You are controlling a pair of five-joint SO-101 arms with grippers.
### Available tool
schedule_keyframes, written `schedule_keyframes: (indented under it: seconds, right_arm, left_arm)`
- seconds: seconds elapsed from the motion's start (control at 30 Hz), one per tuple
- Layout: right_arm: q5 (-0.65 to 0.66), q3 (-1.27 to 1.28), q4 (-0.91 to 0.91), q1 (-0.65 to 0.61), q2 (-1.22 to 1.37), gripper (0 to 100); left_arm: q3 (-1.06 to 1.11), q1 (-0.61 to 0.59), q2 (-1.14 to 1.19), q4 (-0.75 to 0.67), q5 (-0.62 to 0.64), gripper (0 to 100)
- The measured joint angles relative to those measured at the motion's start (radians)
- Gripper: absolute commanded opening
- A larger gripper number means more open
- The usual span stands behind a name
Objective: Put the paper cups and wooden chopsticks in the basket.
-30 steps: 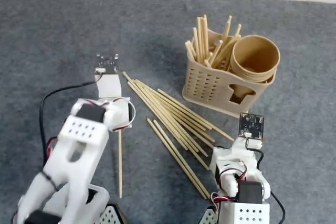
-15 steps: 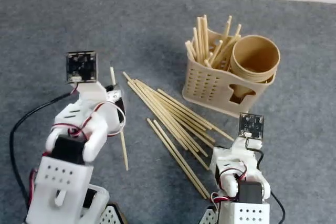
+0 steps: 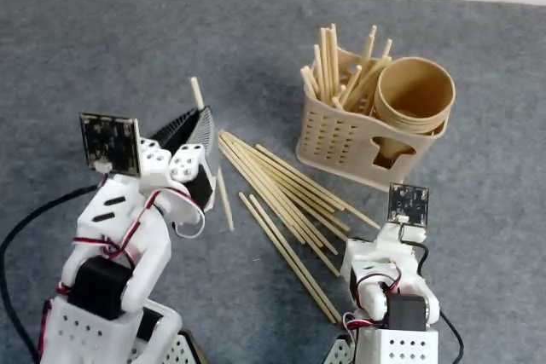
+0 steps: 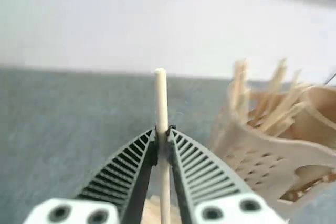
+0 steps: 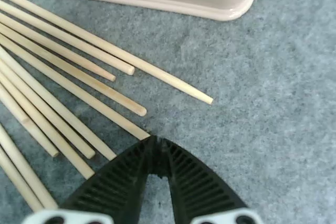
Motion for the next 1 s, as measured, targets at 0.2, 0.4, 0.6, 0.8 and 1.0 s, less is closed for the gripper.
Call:
schedule_keyframes:
  seconds: [0.2, 0.4, 0.6, 0.8, 1.0]
  right_arm:
    - [0.000, 0.000, 0.000, 0.000, 0.000, 0.5]
    - [0.000, 0.000, 0.000, 0.000, 0.000, 0.5]
    - [0.000, 0.000, 0.000, 0.000, 0.000, 0.5]
    - [0.000, 0.000, 0.000, 0.000, 0.000, 0.5]
    - [0.000, 0.000, 0.000, 0.000, 0.000, 0.5]
  left_arm:
    - [0.000, 0.075, -0.011, -0.130, -0.086, 1]
    - [-0.060, 0.132, -0.011, -0.186, -0.164, 1]
    - [-0.192, 0.173, -0.020, -0.259, -0.249, 1]
    - [-0.272, 0.256, 0.087, -0.348, -0.318, 1]
    - [-0.376, 0.269, 0.305, -0.425, -0.319, 1]
